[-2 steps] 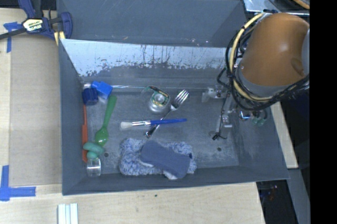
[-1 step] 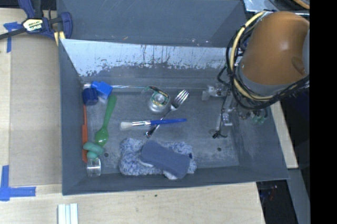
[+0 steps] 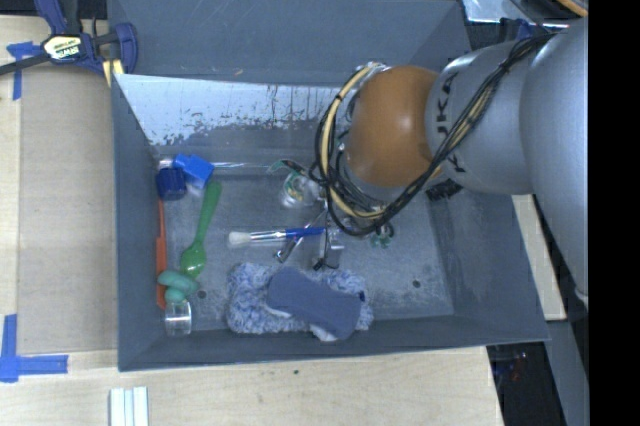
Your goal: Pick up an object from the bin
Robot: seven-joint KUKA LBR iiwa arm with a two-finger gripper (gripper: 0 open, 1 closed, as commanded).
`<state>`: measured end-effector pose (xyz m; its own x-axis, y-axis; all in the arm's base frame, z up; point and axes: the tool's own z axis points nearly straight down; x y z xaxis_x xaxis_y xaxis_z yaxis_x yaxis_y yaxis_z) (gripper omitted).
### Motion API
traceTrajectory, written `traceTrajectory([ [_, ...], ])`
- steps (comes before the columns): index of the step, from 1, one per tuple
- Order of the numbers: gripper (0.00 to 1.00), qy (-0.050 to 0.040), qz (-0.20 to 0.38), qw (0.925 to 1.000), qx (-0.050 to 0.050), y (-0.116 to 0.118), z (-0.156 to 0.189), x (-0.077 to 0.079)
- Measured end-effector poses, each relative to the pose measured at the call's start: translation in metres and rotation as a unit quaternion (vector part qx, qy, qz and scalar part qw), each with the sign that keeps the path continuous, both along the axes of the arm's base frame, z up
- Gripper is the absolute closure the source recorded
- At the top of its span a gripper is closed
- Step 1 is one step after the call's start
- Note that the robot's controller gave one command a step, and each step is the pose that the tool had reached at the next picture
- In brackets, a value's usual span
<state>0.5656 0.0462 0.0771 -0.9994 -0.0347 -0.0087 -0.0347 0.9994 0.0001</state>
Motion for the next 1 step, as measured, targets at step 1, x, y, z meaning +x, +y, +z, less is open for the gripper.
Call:
traceTrajectory([
  [1,0.0,-0.0062,0.119,0.9928,-0.003,0.0147,0.0795,-0.0222],
])
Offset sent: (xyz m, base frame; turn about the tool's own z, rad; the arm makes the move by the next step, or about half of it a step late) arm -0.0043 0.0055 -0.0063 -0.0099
